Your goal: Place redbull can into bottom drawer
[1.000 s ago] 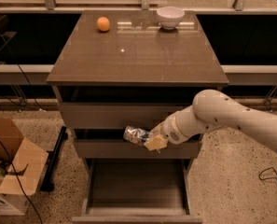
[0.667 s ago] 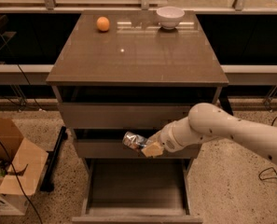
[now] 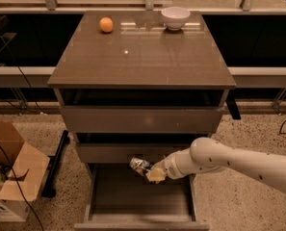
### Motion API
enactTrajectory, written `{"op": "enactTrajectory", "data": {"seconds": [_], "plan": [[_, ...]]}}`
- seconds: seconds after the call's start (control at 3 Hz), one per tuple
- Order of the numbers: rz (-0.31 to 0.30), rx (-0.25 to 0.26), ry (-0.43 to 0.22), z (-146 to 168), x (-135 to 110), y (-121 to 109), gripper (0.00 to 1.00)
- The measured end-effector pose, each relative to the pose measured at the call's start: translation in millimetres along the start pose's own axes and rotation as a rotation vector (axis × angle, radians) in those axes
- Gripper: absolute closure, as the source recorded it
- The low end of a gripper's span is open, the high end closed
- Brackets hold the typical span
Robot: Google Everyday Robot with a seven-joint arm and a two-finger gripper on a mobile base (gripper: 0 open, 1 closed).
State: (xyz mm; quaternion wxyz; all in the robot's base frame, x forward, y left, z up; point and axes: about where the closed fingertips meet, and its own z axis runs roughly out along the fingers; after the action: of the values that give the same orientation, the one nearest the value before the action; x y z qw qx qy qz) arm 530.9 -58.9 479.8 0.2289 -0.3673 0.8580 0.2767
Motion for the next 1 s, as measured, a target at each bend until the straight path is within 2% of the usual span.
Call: {"op": "enactTrajectory", "data": {"seconds": [0.33,0.67,1.0], "plan": [[0.113,-0.003,-0.023,39,46,-20,1.0],[0.211,-0.005,-0.017,80,83,-41,1.0],[0.313,-0.006,0.021,119,121,-54,1.0]]}}
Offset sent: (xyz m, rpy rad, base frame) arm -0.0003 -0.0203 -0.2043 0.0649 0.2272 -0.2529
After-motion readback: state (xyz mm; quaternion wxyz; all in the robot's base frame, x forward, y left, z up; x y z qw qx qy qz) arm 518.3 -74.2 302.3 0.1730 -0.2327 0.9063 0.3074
